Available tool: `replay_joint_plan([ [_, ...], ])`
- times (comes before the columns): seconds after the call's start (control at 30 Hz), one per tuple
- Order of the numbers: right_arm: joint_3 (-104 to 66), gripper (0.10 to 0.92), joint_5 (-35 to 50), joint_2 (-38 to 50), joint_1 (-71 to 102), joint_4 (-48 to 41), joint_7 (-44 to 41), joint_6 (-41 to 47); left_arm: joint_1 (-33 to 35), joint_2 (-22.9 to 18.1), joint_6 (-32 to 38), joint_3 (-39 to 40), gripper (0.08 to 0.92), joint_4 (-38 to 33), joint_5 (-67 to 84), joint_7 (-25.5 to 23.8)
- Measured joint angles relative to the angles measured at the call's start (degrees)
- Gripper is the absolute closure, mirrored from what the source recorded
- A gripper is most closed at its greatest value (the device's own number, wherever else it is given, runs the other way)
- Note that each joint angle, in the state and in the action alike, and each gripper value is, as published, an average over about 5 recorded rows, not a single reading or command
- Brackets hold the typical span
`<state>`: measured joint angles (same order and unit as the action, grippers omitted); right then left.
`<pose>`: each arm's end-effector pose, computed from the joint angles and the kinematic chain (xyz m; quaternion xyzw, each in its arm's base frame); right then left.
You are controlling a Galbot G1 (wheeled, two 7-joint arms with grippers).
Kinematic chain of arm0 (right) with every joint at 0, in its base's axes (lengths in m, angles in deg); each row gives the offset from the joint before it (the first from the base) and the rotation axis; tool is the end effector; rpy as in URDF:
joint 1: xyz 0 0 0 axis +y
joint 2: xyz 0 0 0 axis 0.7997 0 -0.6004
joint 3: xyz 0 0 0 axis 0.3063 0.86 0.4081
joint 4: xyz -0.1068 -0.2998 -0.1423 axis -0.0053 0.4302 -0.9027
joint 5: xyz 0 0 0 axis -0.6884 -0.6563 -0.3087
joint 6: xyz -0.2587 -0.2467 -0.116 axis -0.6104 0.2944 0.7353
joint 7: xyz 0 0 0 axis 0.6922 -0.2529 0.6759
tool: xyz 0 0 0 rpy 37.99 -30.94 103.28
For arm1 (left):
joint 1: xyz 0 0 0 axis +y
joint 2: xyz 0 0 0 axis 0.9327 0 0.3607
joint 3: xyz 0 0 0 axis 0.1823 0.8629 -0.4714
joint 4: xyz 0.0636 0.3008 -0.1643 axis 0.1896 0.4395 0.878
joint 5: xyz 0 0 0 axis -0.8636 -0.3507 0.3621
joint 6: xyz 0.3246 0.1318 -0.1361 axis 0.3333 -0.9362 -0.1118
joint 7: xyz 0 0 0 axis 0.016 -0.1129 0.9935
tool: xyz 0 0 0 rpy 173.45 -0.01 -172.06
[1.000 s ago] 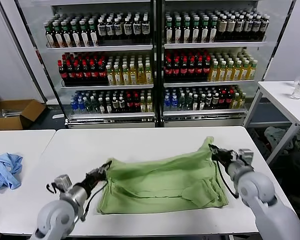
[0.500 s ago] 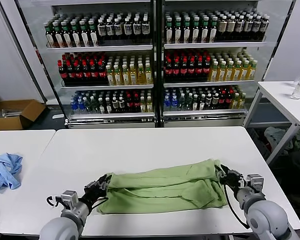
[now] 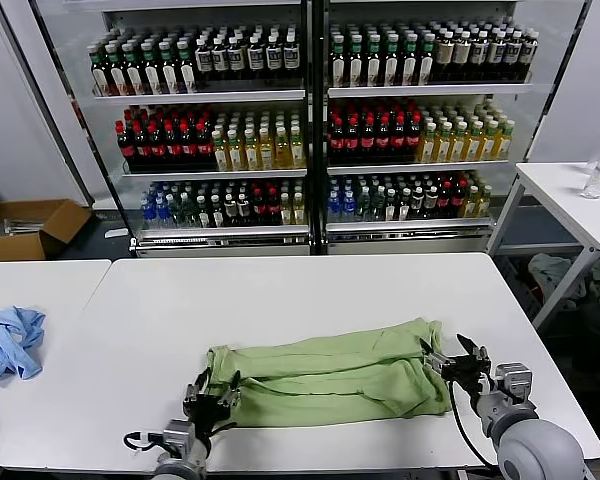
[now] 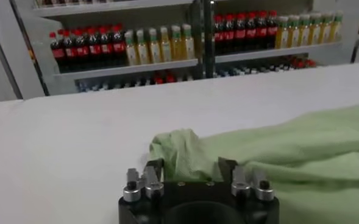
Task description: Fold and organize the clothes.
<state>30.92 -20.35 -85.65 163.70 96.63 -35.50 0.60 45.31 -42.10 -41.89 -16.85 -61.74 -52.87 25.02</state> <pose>0.2565 -0.0922 -0.2203 0.0476 -0.9752 0.0230 0.2149 0.2197 -0.0114 -0.3370 -0.0403 -0.9767 -0.0548 0.2037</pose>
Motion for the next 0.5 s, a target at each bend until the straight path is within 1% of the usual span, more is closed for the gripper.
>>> replay_joint_plan([
  [0.27,-0.59,0.202,0.17,0.06,0.85,1.07,0.35,-0.07,-0.31,-1.32,-0.24,0.49,0.656,1.77,-2.55,0.38],
  [0.5,-1.38,0.203,0.84,0.60,0.86,1.61,0.66,-0.22,-0.85,-0.50,-0.95,-1.53,0.852,1.98,0.29,-0.66],
])
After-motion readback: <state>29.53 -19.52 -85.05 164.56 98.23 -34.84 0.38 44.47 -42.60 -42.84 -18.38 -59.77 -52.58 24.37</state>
